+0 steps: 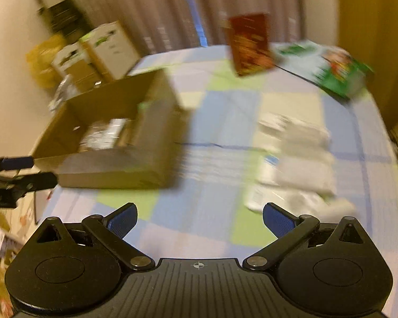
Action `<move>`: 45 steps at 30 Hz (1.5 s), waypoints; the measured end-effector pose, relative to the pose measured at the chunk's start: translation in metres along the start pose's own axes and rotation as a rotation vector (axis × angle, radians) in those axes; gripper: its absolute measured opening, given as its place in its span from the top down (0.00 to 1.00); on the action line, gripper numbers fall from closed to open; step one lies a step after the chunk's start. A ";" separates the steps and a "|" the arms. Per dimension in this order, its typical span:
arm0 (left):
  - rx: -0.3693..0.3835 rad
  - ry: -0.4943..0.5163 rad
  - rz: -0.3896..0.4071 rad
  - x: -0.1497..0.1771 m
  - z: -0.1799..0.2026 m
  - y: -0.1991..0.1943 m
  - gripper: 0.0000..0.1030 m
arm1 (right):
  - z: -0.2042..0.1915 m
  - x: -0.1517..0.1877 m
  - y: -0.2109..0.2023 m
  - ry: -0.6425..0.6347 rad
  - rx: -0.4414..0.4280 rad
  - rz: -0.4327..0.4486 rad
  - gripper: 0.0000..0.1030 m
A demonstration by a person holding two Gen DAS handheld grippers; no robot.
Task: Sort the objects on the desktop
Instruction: 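Withdraw both tools from the box back toward the table items, then grasp the white square night light with the right tool while the left tool grasps the clear plastic tray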
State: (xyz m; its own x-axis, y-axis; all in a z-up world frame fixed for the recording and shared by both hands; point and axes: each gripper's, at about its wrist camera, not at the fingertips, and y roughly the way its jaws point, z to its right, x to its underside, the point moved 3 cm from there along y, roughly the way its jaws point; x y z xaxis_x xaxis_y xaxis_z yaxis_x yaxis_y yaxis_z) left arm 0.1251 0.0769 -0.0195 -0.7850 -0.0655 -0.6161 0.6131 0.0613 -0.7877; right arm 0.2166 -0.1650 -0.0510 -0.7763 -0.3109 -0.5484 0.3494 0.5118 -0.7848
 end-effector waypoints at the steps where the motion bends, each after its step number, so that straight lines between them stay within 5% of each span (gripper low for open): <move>1: 0.025 0.016 -0.006 0.002 0.010 0.004 0.06 | 0.013 0.005 -0.005 0.023 0.020 0.001 0.00; 8: 0.203 0.158 -0.045 0.009 0.087 0.035 0.08 | 0.100 0.038 -0.037 0.170 0.199 0.016 0.00; 15: 0.300 0.300 -0.045 0.006 0.146 0.066 0.09 | 0.141 0.054 -0.052 0.209 0.241 0.029 0.00; 25: 0.293 0.417 -0.048 -0.009 0.172 0.095 0.13 | 0.159 0.048 -0.023 0.108 0.176 0.010 0.00; 35: 0.266 0.440 -0.076 -0.029 0.167 0.118 0.13 | 0.137 0.038 0.040 -0.143 0.149 0.007 0.00; 36: 0.266 0.445 -0.078 -0.030 0.166 0.119 0.13 | 0.136 0.039 0.046 -0.163 0.154 0.009 0.02; 38: 0.267 0.460 -0.081 -0.033 0.167 0.122 0.13 | 0.136 0.041 0.056 -0.195 0.149 0.005 0.29; 45: 0.310 0.536 -0.075 -0.041 0.185 0.138 0.13 | 0.144 0.056 0.057 -0.246 0.187 0.016 0.38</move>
State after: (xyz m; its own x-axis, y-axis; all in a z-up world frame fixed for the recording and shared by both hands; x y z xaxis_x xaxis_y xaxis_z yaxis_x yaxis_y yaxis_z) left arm 0.2584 -0.0959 -0.1040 -0.7132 0.4558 -0.5326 0.4886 -0.2215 -0.8439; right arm 0.2687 -0.2685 -0.1673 -0.6277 -0.5000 -0.5966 0.4685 0.3694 -0.8025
